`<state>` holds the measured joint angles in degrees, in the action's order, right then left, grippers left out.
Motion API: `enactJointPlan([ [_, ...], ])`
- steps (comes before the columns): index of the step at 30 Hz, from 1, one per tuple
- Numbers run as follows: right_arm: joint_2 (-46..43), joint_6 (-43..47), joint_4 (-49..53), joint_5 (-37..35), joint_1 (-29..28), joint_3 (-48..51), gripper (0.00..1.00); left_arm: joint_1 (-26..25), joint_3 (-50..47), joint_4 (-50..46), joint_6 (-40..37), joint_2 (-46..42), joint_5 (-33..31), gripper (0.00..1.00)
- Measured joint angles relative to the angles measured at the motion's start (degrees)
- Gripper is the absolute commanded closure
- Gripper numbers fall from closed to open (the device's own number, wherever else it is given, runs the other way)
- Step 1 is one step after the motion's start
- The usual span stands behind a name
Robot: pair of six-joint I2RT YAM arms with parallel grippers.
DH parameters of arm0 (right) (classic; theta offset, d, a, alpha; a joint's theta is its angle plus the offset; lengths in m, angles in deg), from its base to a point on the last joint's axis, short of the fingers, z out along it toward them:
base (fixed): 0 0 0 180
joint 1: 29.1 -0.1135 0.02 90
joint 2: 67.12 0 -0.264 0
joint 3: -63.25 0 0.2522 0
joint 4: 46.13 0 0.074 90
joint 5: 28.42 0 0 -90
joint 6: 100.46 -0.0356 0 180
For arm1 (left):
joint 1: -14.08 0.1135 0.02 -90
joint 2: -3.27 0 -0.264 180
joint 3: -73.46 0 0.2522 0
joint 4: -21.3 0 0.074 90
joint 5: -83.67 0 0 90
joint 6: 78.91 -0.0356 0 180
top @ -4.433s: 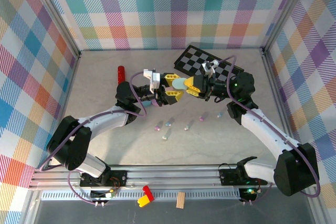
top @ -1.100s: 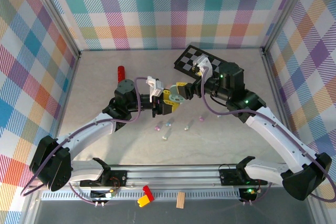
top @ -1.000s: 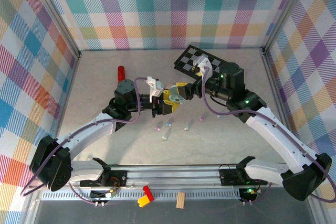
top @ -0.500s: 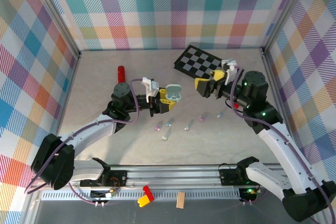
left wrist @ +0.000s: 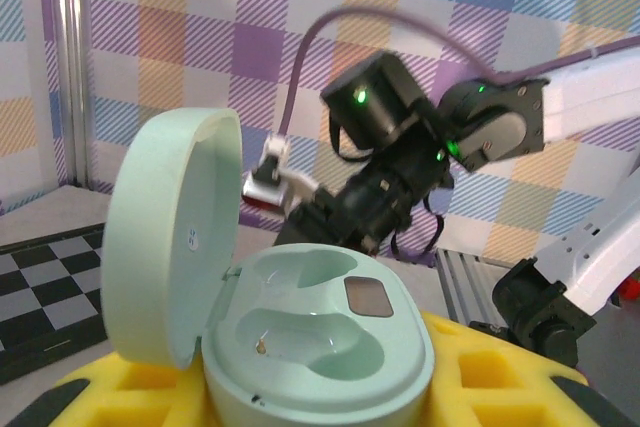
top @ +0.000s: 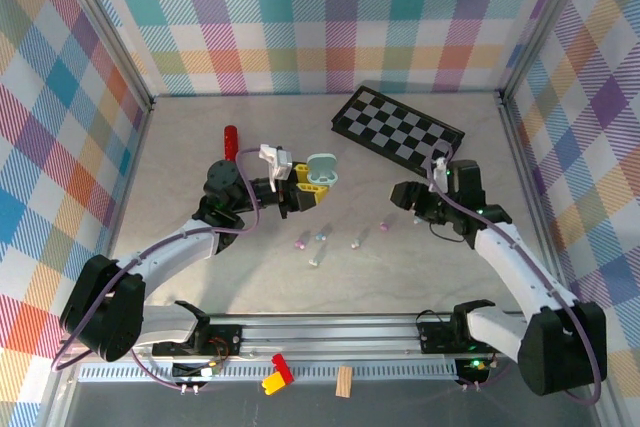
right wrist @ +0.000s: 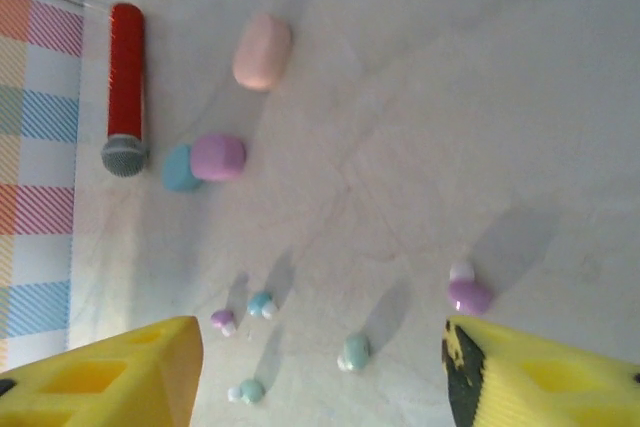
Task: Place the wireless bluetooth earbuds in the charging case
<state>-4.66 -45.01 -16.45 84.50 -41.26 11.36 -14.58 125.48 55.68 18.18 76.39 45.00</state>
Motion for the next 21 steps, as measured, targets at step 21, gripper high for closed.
enactJointPlan([
  [21, 22.43, -17.16, -17.77, 0.98, -16.74, 4.76, 0.5, 1.84, -0.74, 4.57, 3.76, 1.4, 0.28, 0.64],
])
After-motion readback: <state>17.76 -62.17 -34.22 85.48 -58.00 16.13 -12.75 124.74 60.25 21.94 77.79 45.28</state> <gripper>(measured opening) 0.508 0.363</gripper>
